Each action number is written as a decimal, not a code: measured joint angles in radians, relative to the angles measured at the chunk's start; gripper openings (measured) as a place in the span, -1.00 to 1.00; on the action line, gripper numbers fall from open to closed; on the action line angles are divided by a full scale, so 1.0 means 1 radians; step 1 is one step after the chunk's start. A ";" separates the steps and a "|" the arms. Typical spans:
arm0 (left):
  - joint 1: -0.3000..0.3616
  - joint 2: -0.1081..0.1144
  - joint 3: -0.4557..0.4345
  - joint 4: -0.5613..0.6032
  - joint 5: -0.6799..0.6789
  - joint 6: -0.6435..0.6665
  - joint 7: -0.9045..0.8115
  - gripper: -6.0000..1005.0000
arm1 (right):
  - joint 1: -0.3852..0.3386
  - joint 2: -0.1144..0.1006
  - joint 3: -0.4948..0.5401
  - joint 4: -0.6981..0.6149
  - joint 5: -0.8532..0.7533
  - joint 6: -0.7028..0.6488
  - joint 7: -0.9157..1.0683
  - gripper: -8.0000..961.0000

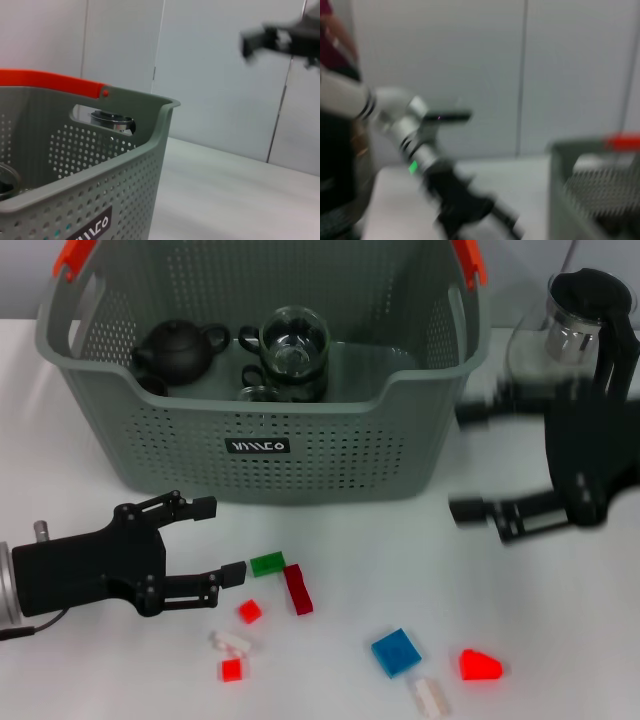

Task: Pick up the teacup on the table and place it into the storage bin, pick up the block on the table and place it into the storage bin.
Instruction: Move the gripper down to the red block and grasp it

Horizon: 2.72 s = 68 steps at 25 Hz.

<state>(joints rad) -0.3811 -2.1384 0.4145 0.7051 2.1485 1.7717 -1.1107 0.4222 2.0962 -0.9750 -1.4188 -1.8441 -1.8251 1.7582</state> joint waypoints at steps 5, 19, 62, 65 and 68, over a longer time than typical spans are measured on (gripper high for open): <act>-0.002 0.001 -0.007 0.000 0.000 0.000 0.000 0.80 | 0.003 0.000 -0.015 0.011 -0.202 -0.028 0.110 0.94; 0.002 0.000 -0.005 -0.004 -0.001 0.002 0.000 0.80 | 0.071 0.004 -0.233 0.090 -0.434 0.045 0.185 0.77; 0.013 -0.020 0.032 -0.066 0.015 -0.003 0.054 0.80 | 0.245 0.006 -0.801 0.171 -0.715 0.215 0.376 0.78; 0.013 -0.020 0.032 -0.068 0.014 -0.005 0.053 0.80 | 0.246 0.007 -0.814 0.171 -0.715 0.217 0.378 0.78; 0.013 -0.020 0.032 -0.075 0.014 -0.015 0.052 0.80 | 0.246 0.007 -0.820 0.171 -0.715 0.222 0.379 0.78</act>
<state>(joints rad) -0.3681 -2.1583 0.4464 0.6298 2.1627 1.7568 -1.0584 0.6683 2.1031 -1.7948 -1.2481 -2.5587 -1.6031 2.1368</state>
